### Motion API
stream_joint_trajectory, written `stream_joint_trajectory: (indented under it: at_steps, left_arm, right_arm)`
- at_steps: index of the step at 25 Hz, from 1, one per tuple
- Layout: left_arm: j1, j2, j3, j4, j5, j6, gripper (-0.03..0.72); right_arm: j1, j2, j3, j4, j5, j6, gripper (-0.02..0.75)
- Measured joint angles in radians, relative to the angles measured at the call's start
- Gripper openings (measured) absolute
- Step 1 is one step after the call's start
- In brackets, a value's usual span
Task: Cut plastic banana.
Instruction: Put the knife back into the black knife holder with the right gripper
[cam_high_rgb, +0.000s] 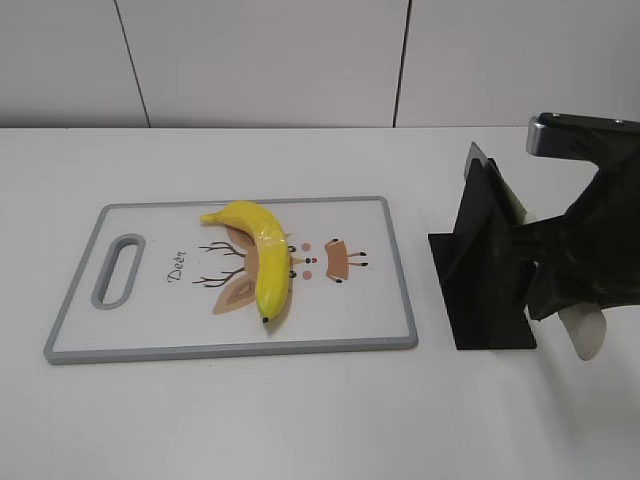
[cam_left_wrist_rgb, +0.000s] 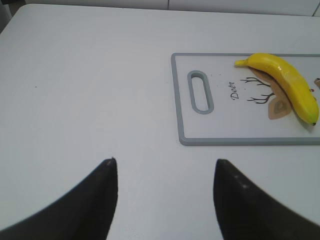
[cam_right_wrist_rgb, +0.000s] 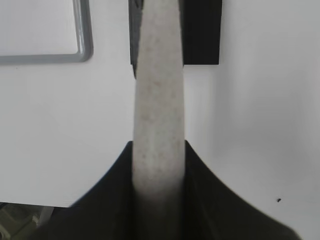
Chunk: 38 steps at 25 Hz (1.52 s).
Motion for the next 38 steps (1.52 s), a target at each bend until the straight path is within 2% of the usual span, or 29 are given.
stream_joint_trajectory:
  at_steps: [4, 6, 10, 13, 16, 20, 25, 28, 38]
  left_arm:
    - [0.0, 0.0, 0.0, 0.0, 0.0, 0.0, 0.575]
    - [0.0, 0.0, 0.0, 0.0, 0.0, 0.0, 0.575]
    - [0.0, 0.0, 0.0, 0.0, 0.0, 0.0, 0.575]
    - [0.0, 0.0, 0.0, 0.0, 0.0, 0.0, 0.575]
    - [0.0, 0.0, 0.0, 0.0, -0.001, 0.0, 0.575]
    - [0.0, 0.0, 0.0, 0.0, -0.002, 0.0, 0.575]
    - [0.0, 0.0, 0.0, 0.0, -0.002, 0.0, 0.575]
    - [0.0, 0.0, 0.0, 0.0, -0.002, 0.0, 0.575]
    - [0.0, 0.0, 0.0, 0.0, -0.002, 0.0, 0.575]
  right_arm:
    - [0.0, 0.01, 0.0, 0.005, -0.003, -0.002, 0.195]
    - [0.0, 0.01, 0.0, 0.008, -0.016, -0.009, 0.269]
    - [0.0, 0.01, 0.0, 0.008, -0.037, -0.025, 0.486]
    - [0.0, 0.005, 0.0, 0.008, -0.04, -0.047, 0.57]
    - [0.0, -0.042, -0.008, -0.007, -0.04, -0.092, 0.588]
    - [0.0, -0.189, -0.046, -0.094, -0.076, -0.147, 0.592]
    - [0.0, -0.435, -0.052, -0.1, -0.111, -0.353, 0.592]
    - [0.0, -0.59, -0.046, -0.094, -0.089, -0.413, 0.592]
    - [0.0, -1.042, 0.243, -0.054, 0.082, -0.471, 0.592]
